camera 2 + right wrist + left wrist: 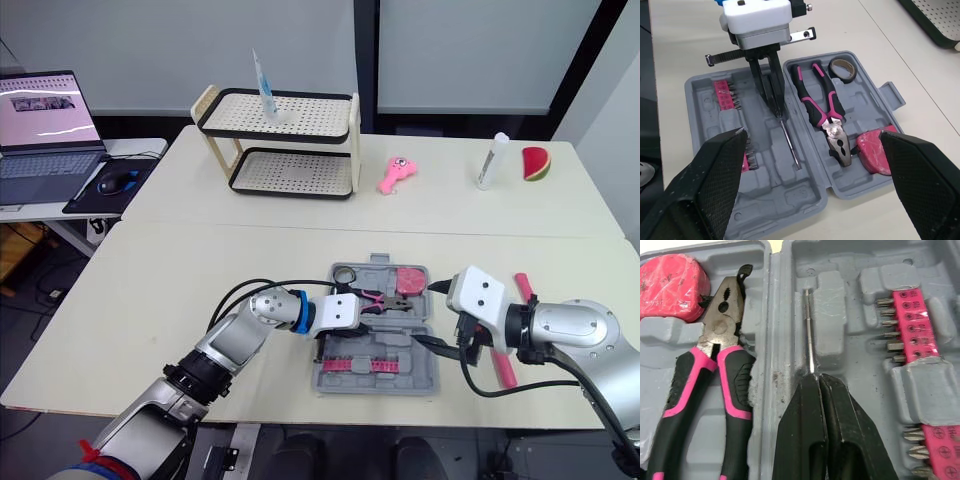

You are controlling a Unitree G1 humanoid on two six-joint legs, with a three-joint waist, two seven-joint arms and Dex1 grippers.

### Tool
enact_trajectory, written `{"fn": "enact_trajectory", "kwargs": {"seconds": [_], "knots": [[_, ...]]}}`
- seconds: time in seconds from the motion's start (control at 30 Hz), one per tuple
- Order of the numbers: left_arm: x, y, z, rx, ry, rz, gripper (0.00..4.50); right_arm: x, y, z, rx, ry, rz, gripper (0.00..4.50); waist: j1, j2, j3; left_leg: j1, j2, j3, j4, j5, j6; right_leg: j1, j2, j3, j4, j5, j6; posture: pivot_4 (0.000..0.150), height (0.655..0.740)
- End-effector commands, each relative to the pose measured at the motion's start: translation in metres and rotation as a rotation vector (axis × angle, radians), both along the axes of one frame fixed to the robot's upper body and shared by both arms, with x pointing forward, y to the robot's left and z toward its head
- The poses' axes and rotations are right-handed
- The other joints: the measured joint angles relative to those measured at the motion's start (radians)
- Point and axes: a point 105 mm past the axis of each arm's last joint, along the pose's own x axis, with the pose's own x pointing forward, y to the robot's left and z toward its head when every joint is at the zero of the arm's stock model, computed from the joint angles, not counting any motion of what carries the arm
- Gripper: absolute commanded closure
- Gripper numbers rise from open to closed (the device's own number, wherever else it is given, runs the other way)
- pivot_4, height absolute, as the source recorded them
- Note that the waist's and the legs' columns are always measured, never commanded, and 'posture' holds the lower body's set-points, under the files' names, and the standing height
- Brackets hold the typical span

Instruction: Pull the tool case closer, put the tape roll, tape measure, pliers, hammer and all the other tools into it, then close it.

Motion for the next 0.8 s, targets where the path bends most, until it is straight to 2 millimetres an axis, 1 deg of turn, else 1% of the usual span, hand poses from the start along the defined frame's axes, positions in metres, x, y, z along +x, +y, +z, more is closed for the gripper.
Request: {"fn": "enact_trajectory", "kwargs": {"seconds": [0.03,0.07,0.1,0.13,0.2,0.27,0.3,0.33,0.37,0.4,0.43,0.5,0.57,0.6,0.73,0.8], "knots": [[0.002,0.018,0.041,-0.135,-0.049,0.012,4.46,0.009,-0.022,0.015,-0.008,-0.079,-0.052,0.00,-0.001,0.000,0.000,0.000,0.000,0.000,0.000,0.000,0.000,-0.001,0.000,0.000,0.000,0.000,0.000,0.150,0.7400],[0.003,0.030,0.050,-0.179,-0.041,0.043,4.46,0.010,-0.029,0.016,-0.008,-0.083,-0.066,0.00,-0.001,0.000,0.000,0.000,0.000,0.000,0.000,0.000,0.000,0.000,0.000,0.000,0.001,0.000,0.000,0.150,0.7400],[0.005,0.043,0.059,-0.213,-0.042,0.082,4.29,0.010,-0.037,0.017,-0.006,-0.085,-0.082,0.00,-0.001,0.000,0.000,0.000,0.001,0.000,0.000,0.000,0.000,-0.001,0.000,0.000,0.001,0.000,0.000,0.150,0.7400],[0.006,0.058,0.066,-0.242,-0.041,0.117,4.07,0.011,-0.045,0.017,-0.002,-0.083,-0.100,0.00,-0.001,0.000,0.000,0.000,0.001,0.000,0.000,0.000,0.000,-0.001,0.000,0.000,0.001,0.000,0.000,0.150,0.7400],[0.007,0.093,0.080,-0.299,-0.027,0.205,3.54,0.010,-0.068,0.017,-0.010,-0.073,-0.150,0.00,-0.001,0.000,0.000,0.000,0.001,0.000,0.000,0.000,0.000,0.000,0.000,0.000,0.001,0.000,0.000,0.150,0.7400],[0.008,0.116,0.088,-0.325,-0.024,0.270,2.94,0.009,-0.083,0.015,-0.029,-0.069,-0.176,0.00,-0.002,0.000,0.000,0.000,0.001,0.000,0.000,0.000,0.000,0.000,0.000,0.000,0.001,0.000,0.000,0.150,0.7400],[0.008,0.136,0.091,-0.333,-0.017,0.338,2.57,0.008,-0.096,0.017,-0.028,-0.071,-0.209,0.00,-0.001,0.000,0.000,0.001,0.001,0.000,0.000,0.000,0.000,0.000,0.000,0.000,0.001,0.000,0.000,0.150,0.7400],[0.008,0.165,0.093,-0.339,-0.008,0.437,2.26,0.007,-0.112,0.020,-0.014,-0.084,-0.259,0.00,-0.002,0.000,0.000,0.001,0.001,0.001,0.000,0.000,0.000,0.000,0.000,0.000,0.000,0.000,0.000,0.150,0.7400],[0.006,0.194,0.093,-0.332,-0.006,0.532,1.82,0.006,-0.129,0.026,0.023,-0.099,-0.319,0.00,-0.002,0.000,0.000,0.001,0.001,0.001,0.000,0.000,0.000,0.000,0.000,0.000,0.001,0.000,0.000,0.150,0.7400],[0.002,0.222,0.090,-0.323,-0.006,0.630,1.62,0.003,-0.151,0.027,0.033,-0.100,-0.390,0.00,-0.002,0.000,0.000,0.001,0.001,0.001,-0.001,0.000,0.000,0.000,0.000,0.000,0.000,0.000,0.000,0.150,0.7400],[-0.002,0.238,0.088,-0.314,-0.008,0.687,1.35,0.000,-0.164,0.027,0.037,-0.099,-0.432,0.00,-0.004,0.000,0.000,0.002,0.001,0.001,-0.001,0.000,0.001,0.000,0.000,-0.001,0.001,0.000,0.000,0.150,0.7400],[-0.010,0.253,0.083,-0.314,-0.008,0.741,0.74,-0.008,-0.184,0.022,0.029,-0.085,-0.490,0.00,-0.006,0.000,0.000,0.003,0.001,0.002,-0.002,0.000,0.001,0.000,0.000,0.000,0.000,0.000,0.000,0.150,0.7400],[-0.019,0.266,0.075,-0.308,-0.003,0.797,0.14,-0.014,-0.203,0.017,0.036,-0.076,-0.555,0.00,-0.003,0.001,0.000,0.004,0.001,0.003,-0.004,-0.001,0.001,0.001,-0.001,0.000,-0.001,0.000,0.000,0.150,0.7400],[-0.022,0.270,0.072,-0.303,-0.005,0.812,0.03,-0.016,-0.209,0.016,0.036,-0.074,-0.572,0.00,-0.002,0.001,0.000,0.005,0.001,0.003,-0.004,-0.001,0.001,0.002,-0.001,0.000,-0.001,0.000,0.000,0.150,0.7400],[-0.029,0.280,0.062,-0.314,-0.010,0.877,0.03,-0.022,-0.224,0.006,0.034,-0.051,-0.624,0.00,-0.003,0.001,0.000,0.009,0.001,0.004,-0.003,-0.001,0.001,0.006,-0.002,0.001,0.000,0.000,0.000,0.150,0.7400],[-0.030,0.282,0.060,-0.319,-0.016,0.895,0.03,-0.024,-0.228,0.003,0.028,-0.043,-0.633,0.00,-0.004,0.001,0.000,0.010,0.001,0.004,-0.004,-0.001,0.001,0.006,-0.001,0.001,-0.001,0.000,0.000,0.150,0.7400]]}}
